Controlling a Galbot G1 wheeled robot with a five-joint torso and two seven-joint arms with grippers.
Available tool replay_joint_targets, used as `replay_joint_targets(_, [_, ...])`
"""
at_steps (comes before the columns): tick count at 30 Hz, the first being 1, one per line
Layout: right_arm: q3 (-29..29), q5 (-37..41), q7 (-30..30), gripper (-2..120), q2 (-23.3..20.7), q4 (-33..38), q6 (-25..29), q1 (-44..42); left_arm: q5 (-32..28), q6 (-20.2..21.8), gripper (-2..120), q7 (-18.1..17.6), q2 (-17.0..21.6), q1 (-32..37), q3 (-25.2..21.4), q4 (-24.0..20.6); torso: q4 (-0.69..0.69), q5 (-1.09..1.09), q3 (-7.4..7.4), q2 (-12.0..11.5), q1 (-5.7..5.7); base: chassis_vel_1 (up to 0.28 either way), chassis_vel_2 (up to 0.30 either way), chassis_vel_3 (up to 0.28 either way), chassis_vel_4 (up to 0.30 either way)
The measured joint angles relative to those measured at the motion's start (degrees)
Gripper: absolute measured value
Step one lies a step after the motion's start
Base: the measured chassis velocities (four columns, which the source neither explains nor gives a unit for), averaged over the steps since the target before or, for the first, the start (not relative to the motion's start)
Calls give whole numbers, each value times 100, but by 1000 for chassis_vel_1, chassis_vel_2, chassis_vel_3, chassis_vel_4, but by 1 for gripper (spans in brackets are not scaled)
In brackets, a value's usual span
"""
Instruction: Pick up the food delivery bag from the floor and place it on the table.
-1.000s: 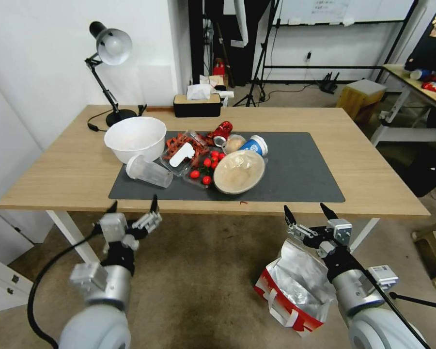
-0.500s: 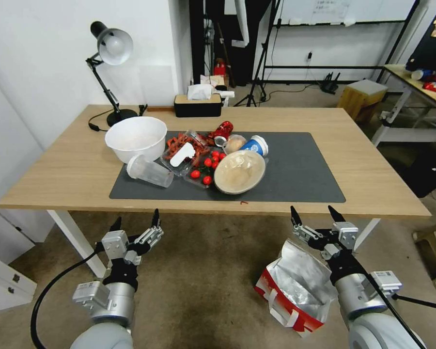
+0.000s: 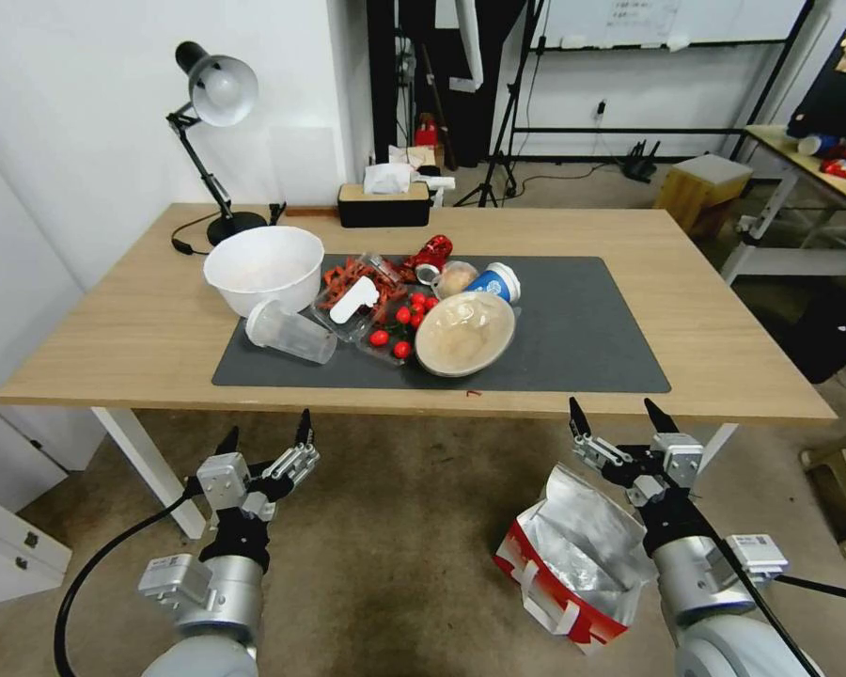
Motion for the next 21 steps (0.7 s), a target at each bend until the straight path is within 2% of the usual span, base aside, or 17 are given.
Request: replay_joint_targets(21, [-58,-301,45,100,261,228,191,-266,161,-17,100,70,23,63,21,-39,0,0,-362,-654,-292,0,0,0,0])
